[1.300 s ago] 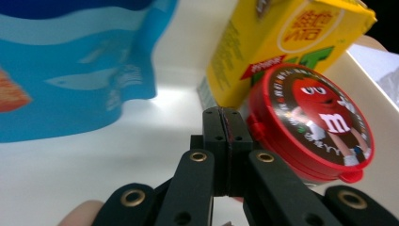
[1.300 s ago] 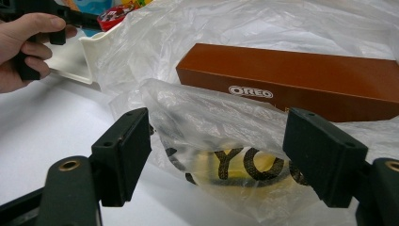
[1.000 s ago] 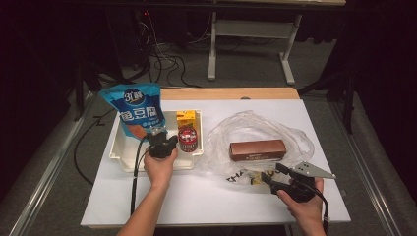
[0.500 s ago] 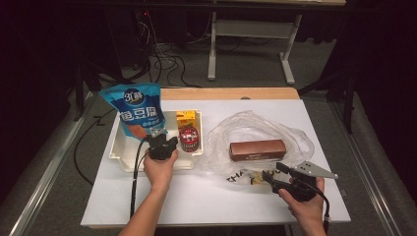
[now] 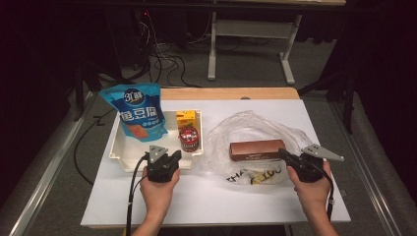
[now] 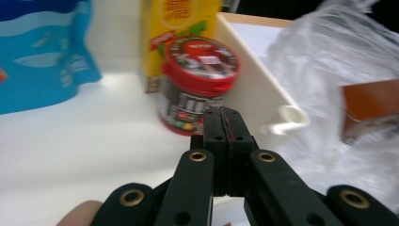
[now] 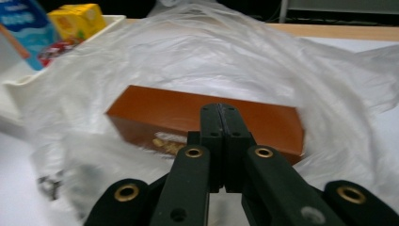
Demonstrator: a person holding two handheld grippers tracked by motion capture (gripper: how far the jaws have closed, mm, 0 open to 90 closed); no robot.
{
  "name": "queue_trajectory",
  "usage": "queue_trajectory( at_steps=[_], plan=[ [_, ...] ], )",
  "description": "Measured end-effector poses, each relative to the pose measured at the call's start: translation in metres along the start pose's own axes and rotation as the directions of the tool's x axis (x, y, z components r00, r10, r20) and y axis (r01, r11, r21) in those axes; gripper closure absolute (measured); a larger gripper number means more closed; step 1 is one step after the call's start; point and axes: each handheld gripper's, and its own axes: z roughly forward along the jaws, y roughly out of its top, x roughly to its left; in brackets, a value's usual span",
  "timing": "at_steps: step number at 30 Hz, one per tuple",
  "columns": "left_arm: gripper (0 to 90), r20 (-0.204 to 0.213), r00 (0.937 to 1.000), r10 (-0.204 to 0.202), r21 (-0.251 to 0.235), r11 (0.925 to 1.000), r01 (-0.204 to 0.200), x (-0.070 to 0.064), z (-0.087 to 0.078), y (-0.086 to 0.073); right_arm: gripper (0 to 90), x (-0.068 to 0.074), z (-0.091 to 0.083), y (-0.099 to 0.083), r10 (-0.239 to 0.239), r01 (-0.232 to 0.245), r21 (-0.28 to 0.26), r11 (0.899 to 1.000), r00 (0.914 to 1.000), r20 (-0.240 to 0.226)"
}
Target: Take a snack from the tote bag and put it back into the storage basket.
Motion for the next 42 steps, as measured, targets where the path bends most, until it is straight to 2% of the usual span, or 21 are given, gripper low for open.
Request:
queue_trajectory(
  at_steps=[5,6,13,15,18,21,26,31,33,38,40,42],
  plan=[
    [90.0,0.058,0.9981,0.022,0.042,0.9988,-0.024,-0.023,-0.006,-0.020,90.0,-0.012,0.017,0.004,-0.007,0.006,0.041,0.999,0.9997,0.022],
    [90.0,0.067,0.9976,0.016,0.048,0.9987,-0.019,-0.027,-0.006,-0.024,90.0,-0.014,0.020,0.005,0.001,-0.002,0.049,0.999,0.9998,0.021],
    [90.0,0.112,0.9935,0.021,0.092,0.9953,-0.031,-0.047,-0.001,-0.048,90.0,-0.027,0.036,0.007,0.005,-0.009,0.078,0.997,0.9987,0.050],
    [90.0,0.120,0.9925,0.024,0.099,0.9945,-0.036,-0.051,0.001,-0.053,90.0,-0.030,0.041,0.007,0.013,-0.018,0.093,0.996,0.9982,0.059],
    [90.0,0.129,0.9913,0.022,0.113,0.9929,-0.037,-0.057,0.008,-0.060,90.0,-0.035,0.045,0.006,-0.001,-0.007,0.096,0.995,0.9967,0.081],
    [90.0,0.135,0.9905,0.026,0.129,0.9906,-0.044,-0.063,0.016,-0.065,90.0,-0.039,0.047,0.005,0.012,-0.022,0.100,0.995,0.9952,0.097],
    [90.0,0.143,0.9886,0.048,0.124,0.9901,-0.066,-0.073,0.030,-0.071,90.0,-0.046,0.051,0.004,0.022,-0.035,0.101,0.994,0.9916,0.128],
    [90.0,0.124,0.9913,0.043,0.156,0.9857,-0.063,-0.074,0.045,-0.083,90.0,-0.050,0.055,0.009,0.025,-0.044,0.117,0.992,0.9871,0.158],
    [90.0,0.110,0.9928,0.048,0.179,0.9816,-0.067,-0.071,0.050,-0.091,90.0,-0.051,0.057,0.011,0.015,-0.038,0.131,0.991,0.9860,0.166],
    [90.0,0.083,0.9928,0.086,0.249,0.9627,-0.105,-0.063,0.060,-0.113,90.0,-0.054,0.065,0.014,0.006,-0.034,0.152,0.988,0.9835,0.181],
    [90.0,0.077,0.9921,0.099,0.262,0.9581,-0.116,-0.062,0.062,-0.118,90.0,-0.054,0.066,0.015,0.009,-0.036,0.158,0.987,0.9853,0.171],
    [90.0,0.074,0.9912,0.110,0.258,0.9580,-0.125,-0.063,0.062,-0.119,90.0,-0.054,0.066,0.013,0.015,-0.043,0.161,0.986,0.9850,0.172]
  ],
)
